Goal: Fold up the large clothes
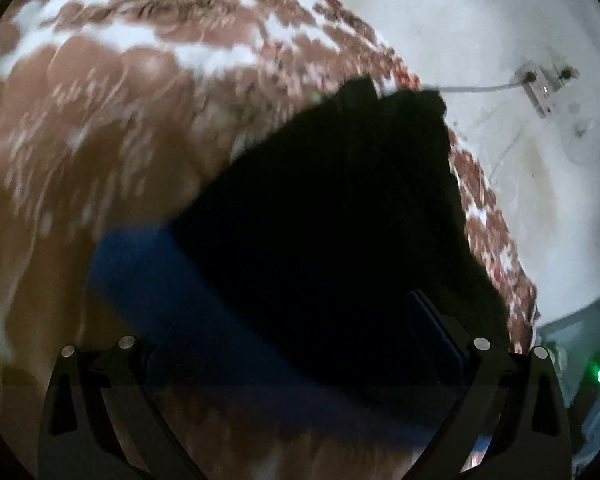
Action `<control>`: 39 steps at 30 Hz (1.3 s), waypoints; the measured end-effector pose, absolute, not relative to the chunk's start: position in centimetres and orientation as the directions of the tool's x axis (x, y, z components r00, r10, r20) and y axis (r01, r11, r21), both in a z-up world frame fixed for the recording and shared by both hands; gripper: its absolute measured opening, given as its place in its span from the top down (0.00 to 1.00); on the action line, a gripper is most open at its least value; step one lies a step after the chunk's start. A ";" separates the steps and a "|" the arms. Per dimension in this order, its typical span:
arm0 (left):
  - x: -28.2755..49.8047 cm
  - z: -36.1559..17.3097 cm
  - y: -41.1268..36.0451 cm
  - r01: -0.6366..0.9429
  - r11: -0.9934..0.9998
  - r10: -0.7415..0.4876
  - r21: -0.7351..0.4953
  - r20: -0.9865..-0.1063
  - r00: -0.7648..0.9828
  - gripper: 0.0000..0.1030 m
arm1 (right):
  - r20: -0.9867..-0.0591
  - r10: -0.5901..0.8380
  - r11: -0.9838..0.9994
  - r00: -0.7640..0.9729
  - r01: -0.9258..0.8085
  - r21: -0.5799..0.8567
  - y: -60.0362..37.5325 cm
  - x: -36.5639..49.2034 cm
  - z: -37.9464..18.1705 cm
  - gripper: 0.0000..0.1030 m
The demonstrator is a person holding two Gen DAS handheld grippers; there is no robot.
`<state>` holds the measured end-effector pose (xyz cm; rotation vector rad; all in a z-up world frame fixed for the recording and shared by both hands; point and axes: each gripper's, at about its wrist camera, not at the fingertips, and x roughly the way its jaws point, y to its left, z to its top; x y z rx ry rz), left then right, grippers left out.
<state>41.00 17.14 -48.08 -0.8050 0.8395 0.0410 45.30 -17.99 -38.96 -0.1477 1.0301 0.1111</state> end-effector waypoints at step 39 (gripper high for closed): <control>43.0 -37.4 9.7 -0.089 0.927 -0.191 -0.364 -0.663 0.724 0.86 | -0.813 -0.062 0.989 0.579 -0.073 -0.128 -11.8 44.1 -45.8 0.05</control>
